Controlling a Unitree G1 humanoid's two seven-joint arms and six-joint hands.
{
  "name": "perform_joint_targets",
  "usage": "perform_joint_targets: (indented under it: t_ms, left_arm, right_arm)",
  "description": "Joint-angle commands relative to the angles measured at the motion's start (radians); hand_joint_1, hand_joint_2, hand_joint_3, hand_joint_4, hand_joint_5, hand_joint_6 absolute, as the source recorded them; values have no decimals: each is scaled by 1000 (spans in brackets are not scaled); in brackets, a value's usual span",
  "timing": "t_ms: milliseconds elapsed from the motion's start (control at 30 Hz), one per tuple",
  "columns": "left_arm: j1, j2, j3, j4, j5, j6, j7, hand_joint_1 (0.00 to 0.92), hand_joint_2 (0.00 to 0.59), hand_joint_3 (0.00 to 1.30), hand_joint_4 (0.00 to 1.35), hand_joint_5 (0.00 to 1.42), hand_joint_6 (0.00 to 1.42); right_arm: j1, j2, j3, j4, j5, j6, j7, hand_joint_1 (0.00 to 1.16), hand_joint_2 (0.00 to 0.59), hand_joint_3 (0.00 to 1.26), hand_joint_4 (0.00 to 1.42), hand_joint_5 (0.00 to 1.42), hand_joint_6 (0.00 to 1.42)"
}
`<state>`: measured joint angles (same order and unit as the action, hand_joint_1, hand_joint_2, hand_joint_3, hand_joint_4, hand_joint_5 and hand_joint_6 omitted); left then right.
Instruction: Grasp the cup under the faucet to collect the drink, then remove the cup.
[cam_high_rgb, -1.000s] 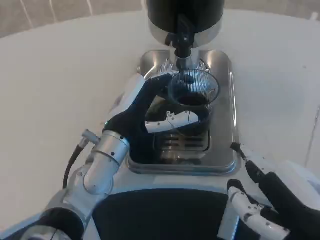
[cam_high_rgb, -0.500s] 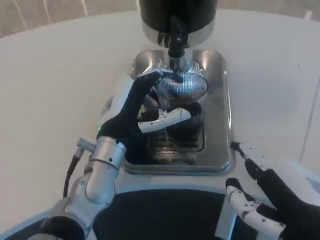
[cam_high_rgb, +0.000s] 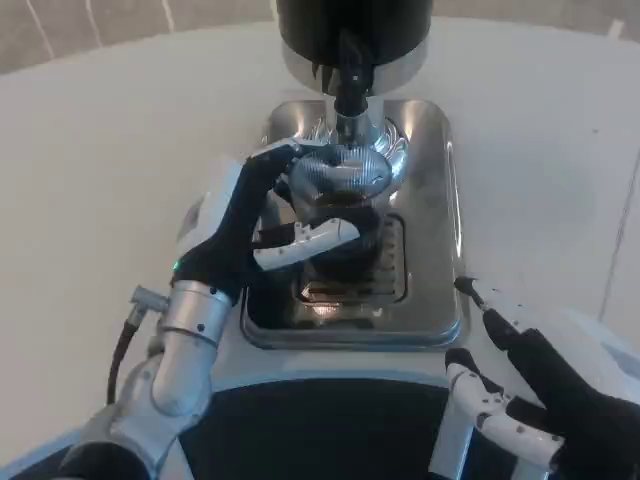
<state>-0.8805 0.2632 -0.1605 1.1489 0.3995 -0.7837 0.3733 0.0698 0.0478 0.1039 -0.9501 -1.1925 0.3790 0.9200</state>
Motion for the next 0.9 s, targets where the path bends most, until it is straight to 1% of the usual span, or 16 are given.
perform_joint_targets:
  t_ms: [33,167,233,433,567,800,900]
  left_arm:
    - [29,39,23,-27,-26,-54,-17,555,64,1014,1165,1401,1262]
    - [48,60,43,-46,-38,-81,-41,558,62,1015,1168,1401,1265]
    - [68,79,57,-65,-52,-102,-59,558,61,1015,1169,1401,1267]
    - [114,114,95,-110,-90,-132,-107,555,53,1015,1169,1402,1274]
    - [154,148,120,-151,-120,-156,-149,554,52,1015,1169,1402,1276]
    - [223,184,158,-219,-159,-173,-214,560,48,1015,1169,1402,1281]
    - [270,210,184,-264,-188,-181,-253,561,44,1015,1169,1402,1282]
  right_arm:
    - [-9,1,-1,-1,2,8,-14,194,577,25,0,0,16]
    - [-18,-2,-3,4,5,8,-22,194,576,25,0,0,16]
    - [-22,-3,-2,6,8,6,-29,194,573,25,0,0,16]
    - [-29,-12,-4,14,16,7,-45,192,567,23,0,0,16]
    - [-60,-22,-9,25,20,10,-50,191,566,18,0,0,16]
    - [-100,-33,-13,48,25,17,-65,190,565,16,0,0,16]
    - [-115,-37,-6,70,29,13,-84,190,565,16,0,0,16]
